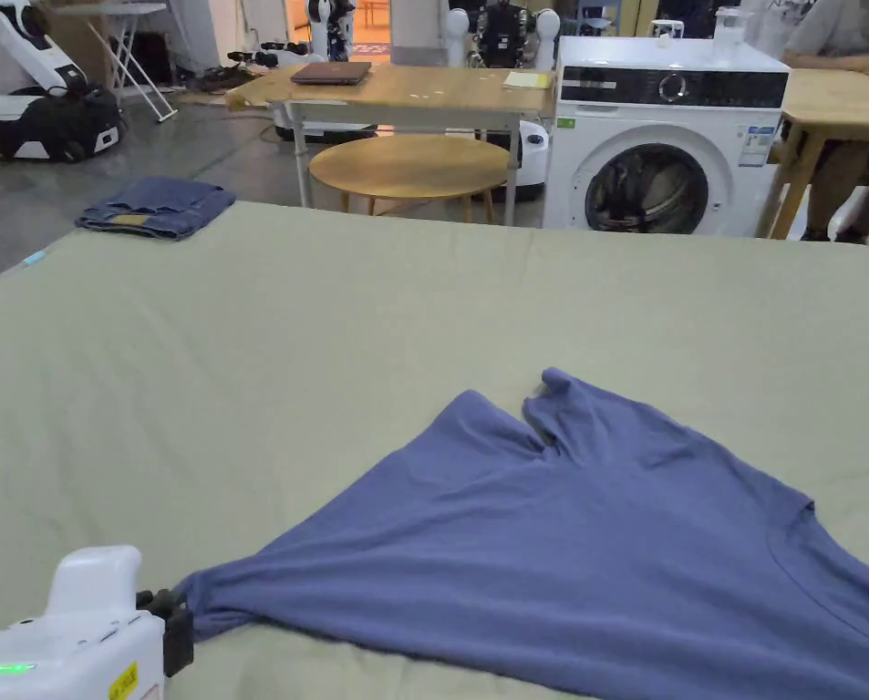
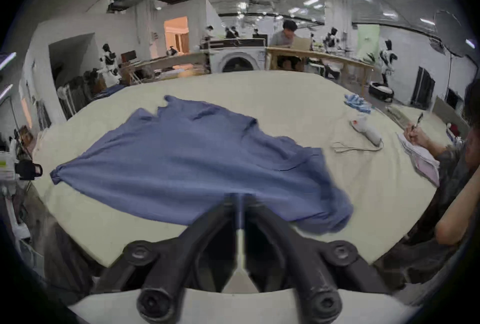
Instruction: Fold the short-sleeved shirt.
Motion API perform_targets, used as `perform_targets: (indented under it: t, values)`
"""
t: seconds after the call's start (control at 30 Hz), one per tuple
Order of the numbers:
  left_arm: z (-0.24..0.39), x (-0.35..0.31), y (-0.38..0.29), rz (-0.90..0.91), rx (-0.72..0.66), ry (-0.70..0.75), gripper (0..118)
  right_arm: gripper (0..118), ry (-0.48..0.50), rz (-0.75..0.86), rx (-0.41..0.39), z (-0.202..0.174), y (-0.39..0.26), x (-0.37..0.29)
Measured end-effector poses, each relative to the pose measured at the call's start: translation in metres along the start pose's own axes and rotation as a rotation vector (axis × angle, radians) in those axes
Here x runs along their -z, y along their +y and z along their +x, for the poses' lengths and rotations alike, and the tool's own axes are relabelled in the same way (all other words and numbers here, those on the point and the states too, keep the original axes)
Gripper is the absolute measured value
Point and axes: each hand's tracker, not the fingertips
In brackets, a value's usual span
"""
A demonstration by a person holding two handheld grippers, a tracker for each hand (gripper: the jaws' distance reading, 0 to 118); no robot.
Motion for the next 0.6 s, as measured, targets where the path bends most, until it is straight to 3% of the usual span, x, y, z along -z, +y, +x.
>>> perform_targets:
  t: [0.07, 0.2, 0.33, 0.37, 0.4, 0.43, 0.47, 0.5, 0.6]
  values:
    - [0.001, -0.001, -0.008, -0.014, 0.023, -0.002, 0, 1, 0.066, -0.019, 0.011, -0.008, -0.015, -0.005]
    - [-0.016, 0.009, -0.016, -0.048, 0.026, 0.026, 0, 0, 0.058, -0.035, -0.062, -0.032, -0.036, -0.007]
    - [-0.045, 0.030, 0.001, -0.080, -0.008, 0.019, 0, 0, 0.105, -0.067, -0.041, -0.038, -0.042, -0.007]
    - [-0.050, 0.037, 0.008, -0.088, -0.014, 0.008, 6, 0, 0.109, -0.075, -0.045, -0.039, -0.043, -0.006]
    - [-0.049, 0.040, 0.014, -0.103, -0.011, 0.004, 27, 0, 0.106, -0.079, -0.050, -0.040, -0.044, -0.005]
    - [-0.052, 0.051, 0.020, -0.129, -0.011, 0.004, 74, 0, 0.109, -0.084, -0.048, -0.042, -0.042, -0.004]
    - [-0.054, 0.060, 0.024, -0.141, -0.005, 0.007, 101, 0, 0.123, -0.094, -0.036, -0.041, -0.042, -0.003]
    - [-0.054, 0.069, 0.027, -0.143, 0.002, 0.020, 108, 0, 0.118, -0.094, -0.025, -0.041, -0.043, -0.002]
    - [-0.050, 0.096, 0.035, -0.171, 0.052, 0.034, 106, 0, 0.121, -0.101, -0.027, -0.045, -0.041, -0.001]
